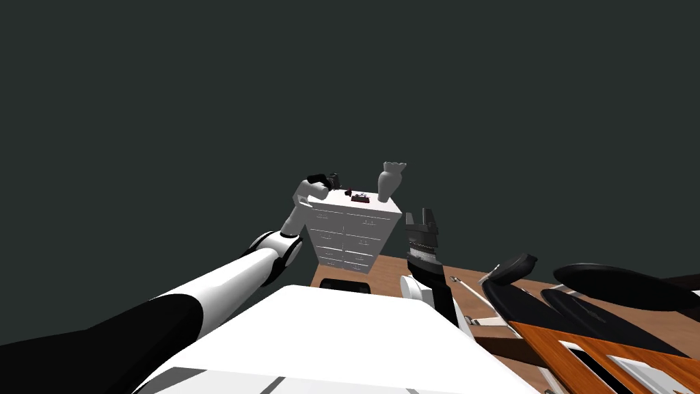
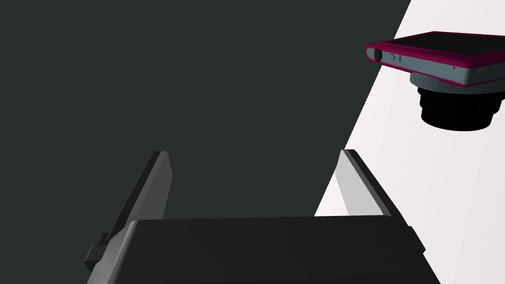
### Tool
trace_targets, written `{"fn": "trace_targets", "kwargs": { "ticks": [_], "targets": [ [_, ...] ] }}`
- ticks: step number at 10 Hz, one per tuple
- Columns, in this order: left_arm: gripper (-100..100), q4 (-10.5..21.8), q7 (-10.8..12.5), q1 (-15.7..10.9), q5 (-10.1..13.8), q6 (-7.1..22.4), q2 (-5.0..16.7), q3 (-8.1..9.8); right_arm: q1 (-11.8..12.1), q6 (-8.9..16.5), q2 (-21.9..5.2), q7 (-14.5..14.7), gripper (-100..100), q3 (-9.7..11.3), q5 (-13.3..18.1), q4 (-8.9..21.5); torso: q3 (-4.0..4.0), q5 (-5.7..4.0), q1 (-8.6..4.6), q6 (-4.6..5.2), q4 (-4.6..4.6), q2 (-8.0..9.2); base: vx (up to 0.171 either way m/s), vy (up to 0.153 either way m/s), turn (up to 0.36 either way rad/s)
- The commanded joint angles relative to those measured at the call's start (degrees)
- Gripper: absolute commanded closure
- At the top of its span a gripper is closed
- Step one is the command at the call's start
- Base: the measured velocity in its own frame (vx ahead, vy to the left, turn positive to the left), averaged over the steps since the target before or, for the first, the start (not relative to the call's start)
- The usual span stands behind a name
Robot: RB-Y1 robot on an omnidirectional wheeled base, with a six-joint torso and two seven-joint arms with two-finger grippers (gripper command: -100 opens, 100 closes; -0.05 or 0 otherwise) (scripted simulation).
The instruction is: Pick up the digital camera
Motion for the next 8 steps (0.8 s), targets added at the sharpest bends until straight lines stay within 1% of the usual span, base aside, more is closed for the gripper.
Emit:
{"fn": "trace_targets", "kwargs": {
  "ticks": [1, 2, 3, 4, 5, 6, 8],
  "targets": [
    [-100, 1.0, 0.9, -2.4, 0.2, 2.9, 0.0, -0.22, 0.0, 0.0, 0.0, 0.0, 0, 0.0, 0.0, 0.0, 0.00, 0.00, 0.00, 0.00, 0.00, 0.00, 0.020, 0.021, -0.062],
    [-100, 1.0, 0.9, -2.4, 0.2, 4.2, 0.0, -0.22, 0.0, 0.0, 0.0, 0.0, 0, 0.0, 0.0, 0.0, 0.00, 0.00, 0.00, -0.01, 0.00, -0.01, 0.009, 0.011, -0.003],
    [-100, 2.8, 2.3, -5.0, 1.2, 6.0, 0.4, -0.53, 0.0, 0.0, 0.0, 0.0, 0, 0.0, 0.0, 0.0, 0.01, 0.01, -0.01, -0.03, 0.00, 0.02, 0.014, 0.019, -0.092],
    [-100, 2.8, 2.3, -5.7, 1.2, 7.7, 0.4, -0.53, 0.0, 0.0, 0.0, 0.0, 0, 0.0, 0.0, 0.0, 0.01, 0.00, -0.01, 0.00, 0.00, 0.01, 0.014, 0.024, -0.057],
    [-100, 2.8, 2.3, -5.7, 1.2, 8.8, 0.4, -0.53, 0.0, 0.0, 0.0, 0.0, 0, 0.0, 0.0, 0.0, 0.01, 0.01, 0.01, -0.02, 0.00, 0.02, 0.007, 0.011, 0.007],
    [-100, 4.6, 3.6, -8.4, 2.1, 10.7, 0.8, -0.85, 0.0, 0.0, 0.0, 0.0, 0, 0.0, 0.0, 0.0, 0.02, 0.01, -0.01, -0.03, 0.00, 0.04, 0.013, 0.017, -0.081],
    [-100, 4.6, 3.6, -8.9, 2.1, 13.2, 0.8, -0.85, 0.0, 0.0, 0.0, 0.0, 0, 0.0, 0.0, 0.0, 0.01, 0.01, -0.01, -0.03, 0.00, 0.02, 0.012, 0.013, -0.028]
  ]
}}
